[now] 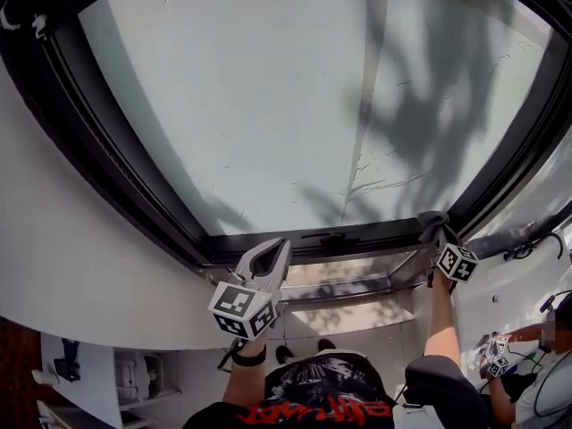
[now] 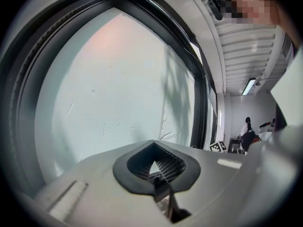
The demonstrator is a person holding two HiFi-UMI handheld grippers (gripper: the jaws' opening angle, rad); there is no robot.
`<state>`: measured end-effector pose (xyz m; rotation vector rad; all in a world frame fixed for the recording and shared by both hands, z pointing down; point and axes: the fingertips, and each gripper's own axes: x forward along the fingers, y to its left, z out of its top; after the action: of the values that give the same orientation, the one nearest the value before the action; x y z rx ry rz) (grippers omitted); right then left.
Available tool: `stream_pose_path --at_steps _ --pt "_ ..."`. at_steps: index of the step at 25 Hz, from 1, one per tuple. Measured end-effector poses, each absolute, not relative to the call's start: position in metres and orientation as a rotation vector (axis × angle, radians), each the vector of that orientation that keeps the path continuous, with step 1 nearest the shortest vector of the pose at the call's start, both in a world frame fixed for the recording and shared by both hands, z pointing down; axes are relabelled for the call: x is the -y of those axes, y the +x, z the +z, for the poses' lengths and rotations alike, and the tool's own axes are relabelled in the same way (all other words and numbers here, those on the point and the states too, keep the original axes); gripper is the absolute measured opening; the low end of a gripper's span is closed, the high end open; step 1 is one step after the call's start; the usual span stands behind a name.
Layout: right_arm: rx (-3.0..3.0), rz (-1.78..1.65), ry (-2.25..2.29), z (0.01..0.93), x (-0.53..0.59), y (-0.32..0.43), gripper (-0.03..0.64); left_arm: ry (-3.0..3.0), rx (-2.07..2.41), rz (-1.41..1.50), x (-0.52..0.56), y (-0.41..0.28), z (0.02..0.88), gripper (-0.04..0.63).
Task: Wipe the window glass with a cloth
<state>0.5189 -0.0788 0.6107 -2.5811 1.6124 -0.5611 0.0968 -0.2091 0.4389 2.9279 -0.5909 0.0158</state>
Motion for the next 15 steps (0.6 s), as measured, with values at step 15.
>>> stream_pose_path --at_steps 15 --pt "-1.667 -0.487 -2.646 0.639 0.086 0.529 0.012 2.910 0.656 0.029 0.210 0.082 0.444 -0.009"
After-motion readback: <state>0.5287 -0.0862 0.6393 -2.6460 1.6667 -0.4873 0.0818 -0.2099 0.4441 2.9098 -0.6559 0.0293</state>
